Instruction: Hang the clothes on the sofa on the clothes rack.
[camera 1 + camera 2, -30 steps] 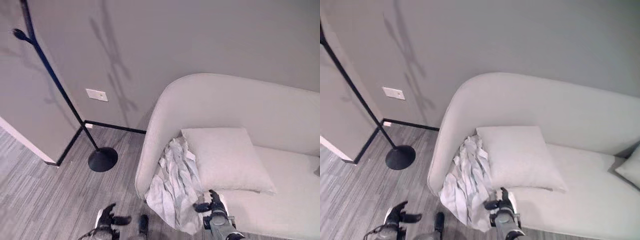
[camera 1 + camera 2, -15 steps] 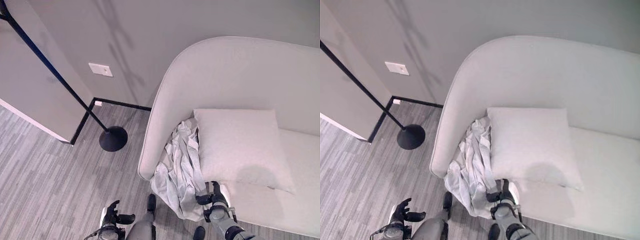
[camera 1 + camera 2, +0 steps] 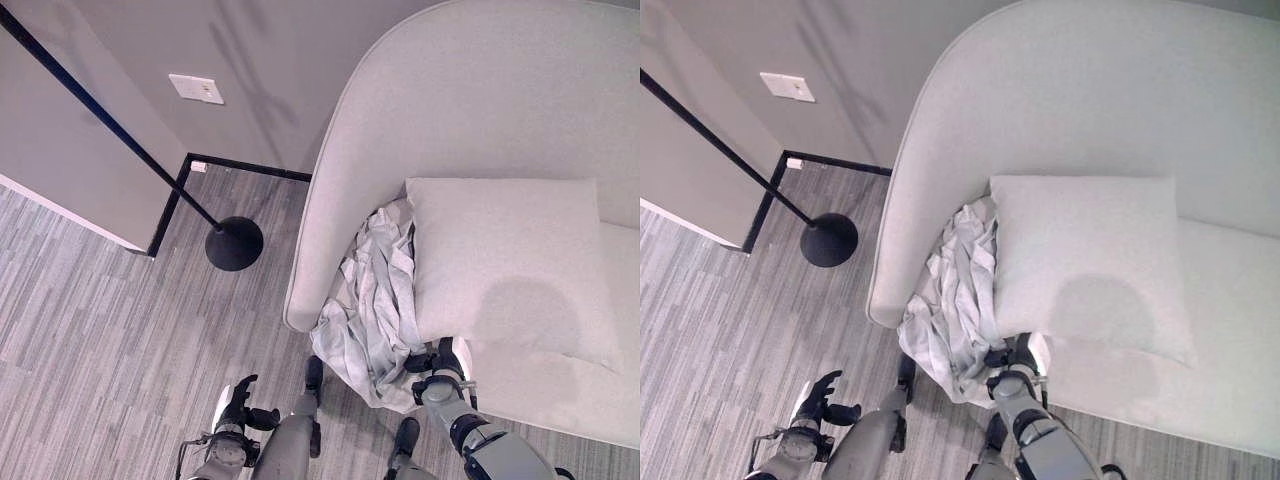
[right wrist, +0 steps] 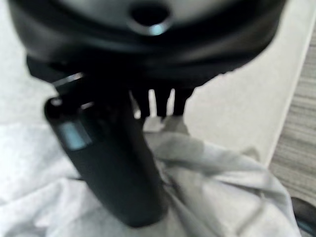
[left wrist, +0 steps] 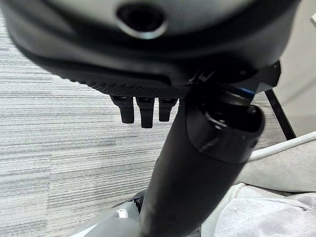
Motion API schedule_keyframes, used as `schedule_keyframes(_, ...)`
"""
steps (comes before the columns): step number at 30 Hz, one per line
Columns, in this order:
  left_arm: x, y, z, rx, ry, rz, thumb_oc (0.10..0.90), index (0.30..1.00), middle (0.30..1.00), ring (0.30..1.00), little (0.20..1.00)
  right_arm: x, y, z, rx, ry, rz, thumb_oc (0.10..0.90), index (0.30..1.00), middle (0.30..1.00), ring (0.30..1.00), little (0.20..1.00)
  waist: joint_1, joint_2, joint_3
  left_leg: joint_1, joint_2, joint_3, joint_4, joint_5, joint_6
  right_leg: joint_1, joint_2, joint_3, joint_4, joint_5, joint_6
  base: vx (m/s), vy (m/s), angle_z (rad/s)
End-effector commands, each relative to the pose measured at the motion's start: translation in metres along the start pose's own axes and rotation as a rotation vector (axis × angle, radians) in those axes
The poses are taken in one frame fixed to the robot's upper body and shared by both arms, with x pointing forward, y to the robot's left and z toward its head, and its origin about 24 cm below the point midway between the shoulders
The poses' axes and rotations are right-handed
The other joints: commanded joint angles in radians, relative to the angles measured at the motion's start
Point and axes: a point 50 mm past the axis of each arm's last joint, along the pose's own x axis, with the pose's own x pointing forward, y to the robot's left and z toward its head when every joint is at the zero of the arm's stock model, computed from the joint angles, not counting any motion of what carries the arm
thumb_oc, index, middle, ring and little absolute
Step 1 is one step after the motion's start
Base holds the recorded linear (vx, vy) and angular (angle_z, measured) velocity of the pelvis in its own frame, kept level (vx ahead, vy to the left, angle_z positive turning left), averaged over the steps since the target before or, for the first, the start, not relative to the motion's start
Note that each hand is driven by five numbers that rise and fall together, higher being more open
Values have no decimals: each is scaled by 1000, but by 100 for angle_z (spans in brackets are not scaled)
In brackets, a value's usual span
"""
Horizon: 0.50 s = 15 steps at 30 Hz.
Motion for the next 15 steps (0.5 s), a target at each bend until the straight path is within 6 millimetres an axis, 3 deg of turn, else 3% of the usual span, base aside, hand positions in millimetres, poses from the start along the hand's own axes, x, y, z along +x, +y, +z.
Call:
schedule_keyframes(1,-6,-29,5,34,-21,-76,800,900,900,900,900,-22,54,56,20,-241,335,577,566,566,566,566,47,4,-8,-40,56,-19,59,-62,-60,-3,-110,-11,52,29,40,-23,3,-6)
schedule_keyframes(2,-6,-30,6,36,-27,-83,800,900,900,900,900,-30,65,59,-15,-274,401,400,300,300,300,300,47,0,-4,-37,58,-19,64,-66,-61,2,-109,-12,53,25,38,-25,-2,-7)
schedule_keyframes(7,-8,-30,3,76,-29,-101,800,900,900,900,900,-39,78,61,-61,-300,485,400,300,300,300,300,56,-7,-4,-34,64,-27,61,-61,-67,13,-102,-14,47,19,36,-5,0,-1)
schedule_keyframes(15,-9,-24,-10,75,34,-80,800,900,900,900,900,-28,65,50,-51,-229,418,400,300,300,300,300,64,-21,-25,-15,66,-37,24,-47,-74,33,-93,-33,39,10,39,4,-9,5)
